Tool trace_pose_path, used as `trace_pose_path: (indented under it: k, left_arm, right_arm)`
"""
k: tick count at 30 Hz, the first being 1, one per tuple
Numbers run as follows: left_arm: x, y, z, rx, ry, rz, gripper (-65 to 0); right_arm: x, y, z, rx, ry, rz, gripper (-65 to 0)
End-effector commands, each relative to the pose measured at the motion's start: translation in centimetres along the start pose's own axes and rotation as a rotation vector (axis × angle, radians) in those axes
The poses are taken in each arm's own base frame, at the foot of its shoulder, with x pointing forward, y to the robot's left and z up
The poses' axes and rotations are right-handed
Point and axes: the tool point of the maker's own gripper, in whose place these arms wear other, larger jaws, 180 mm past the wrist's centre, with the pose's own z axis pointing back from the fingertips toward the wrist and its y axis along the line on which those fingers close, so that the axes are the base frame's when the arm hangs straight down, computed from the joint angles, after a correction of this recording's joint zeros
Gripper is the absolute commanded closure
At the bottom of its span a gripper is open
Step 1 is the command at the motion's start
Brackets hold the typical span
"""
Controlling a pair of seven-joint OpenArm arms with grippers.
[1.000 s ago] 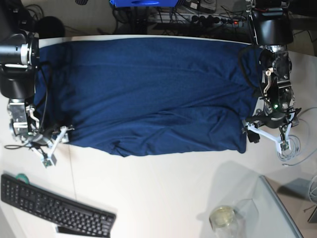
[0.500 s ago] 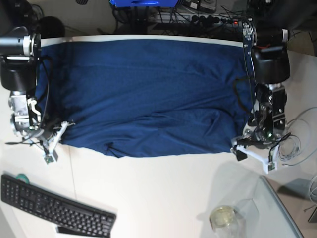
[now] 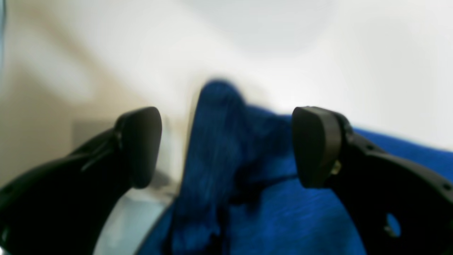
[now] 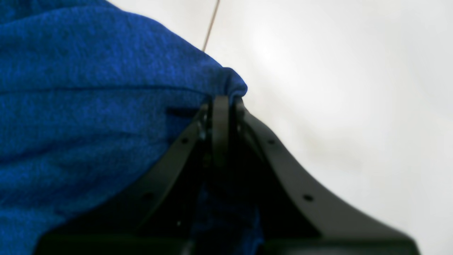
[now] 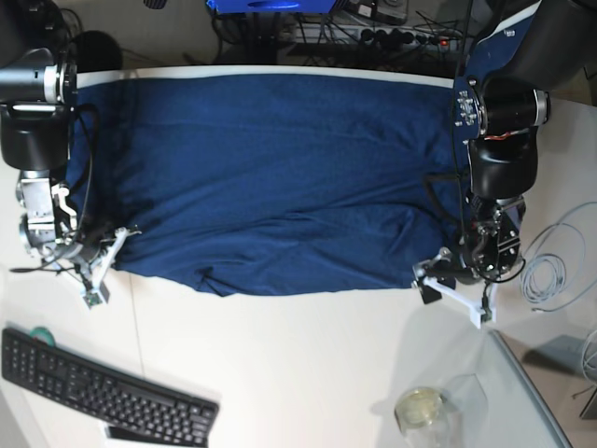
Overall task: Layout the t-shirt on the table in an organized manner, then fold the t-shirt properly
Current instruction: 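Grasp the hem corner with the left gripper and pull outward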
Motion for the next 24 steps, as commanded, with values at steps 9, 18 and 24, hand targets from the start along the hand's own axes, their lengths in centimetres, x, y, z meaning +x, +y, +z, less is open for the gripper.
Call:
trace_pose_path:
  k: [9,18,24]
  left_arm:
    - [2.1,-0.6,-0.5,-0.012,-0.083,0.027,-53.8]
    - [1.3,-2.6,-0.7,-0.043,-0.075,0.027,0.0]
    - [2.9,-2.4,-0.2,-0.044,-0.114,0.029,0.0]
  right_arm:
    - [1.6,-1.3,0.4,-0.027,-0.029,0.007,0.0]
    - [1.7,-1.3,0.5,-0.027,-0.032,0.007,0.0]
    - [2.5,-1.6,0.8,-0.036,-0.055,0.009,0.0]
